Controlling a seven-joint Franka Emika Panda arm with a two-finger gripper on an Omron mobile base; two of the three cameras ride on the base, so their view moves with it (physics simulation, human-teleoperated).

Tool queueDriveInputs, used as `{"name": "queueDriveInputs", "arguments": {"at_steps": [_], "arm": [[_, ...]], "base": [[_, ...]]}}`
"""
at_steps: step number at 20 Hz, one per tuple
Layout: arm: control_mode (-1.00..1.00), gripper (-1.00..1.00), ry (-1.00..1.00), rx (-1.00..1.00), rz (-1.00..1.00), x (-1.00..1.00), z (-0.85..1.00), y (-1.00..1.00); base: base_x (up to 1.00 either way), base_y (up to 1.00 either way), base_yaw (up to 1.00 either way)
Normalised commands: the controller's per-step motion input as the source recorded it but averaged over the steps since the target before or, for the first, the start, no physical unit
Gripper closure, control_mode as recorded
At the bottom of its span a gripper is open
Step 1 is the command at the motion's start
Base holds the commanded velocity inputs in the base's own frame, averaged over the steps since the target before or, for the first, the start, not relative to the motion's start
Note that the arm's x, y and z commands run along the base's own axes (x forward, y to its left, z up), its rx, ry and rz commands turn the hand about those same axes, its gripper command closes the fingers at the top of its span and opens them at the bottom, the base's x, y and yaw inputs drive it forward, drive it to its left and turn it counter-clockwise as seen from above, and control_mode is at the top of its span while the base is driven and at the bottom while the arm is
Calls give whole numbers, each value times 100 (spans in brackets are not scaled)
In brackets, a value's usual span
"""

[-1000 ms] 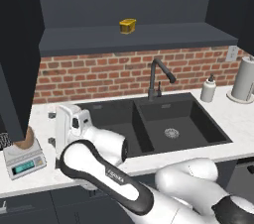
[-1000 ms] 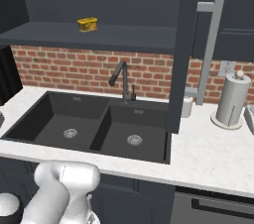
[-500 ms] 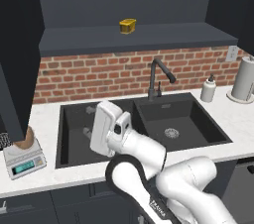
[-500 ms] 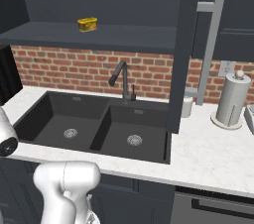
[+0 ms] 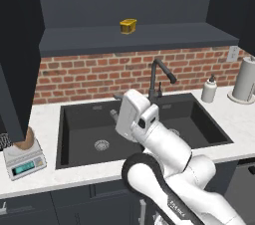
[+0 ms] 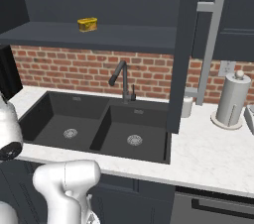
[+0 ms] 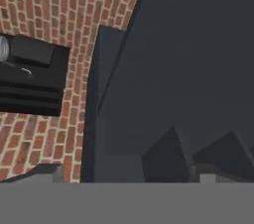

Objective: Pick the honey bottle and place it on the digital scale for weighing, and close the cabinet.

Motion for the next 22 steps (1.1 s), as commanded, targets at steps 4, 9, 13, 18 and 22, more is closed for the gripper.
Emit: {"name": "queueDriveInputs", "arguments": {"at_steps": [4, 9, 13, 18, 22], "arm": [[-100, -100, -12, -18, -44, -26, 28, -83], [-100, -100, 0, -1, -27, -65, 62, -100], [-100, -100, 0, 6, -4, -73, 70, -100], [-100, -100, 1, 1, -3, -80, 79, -100], [-100, -100, 0, 0, -9, -68, 89, -100]], "base": [[0, 0, 0], [0, 0, 0], [0, 0, 0], [0, 0, 0], [0, 0, 0]]}}
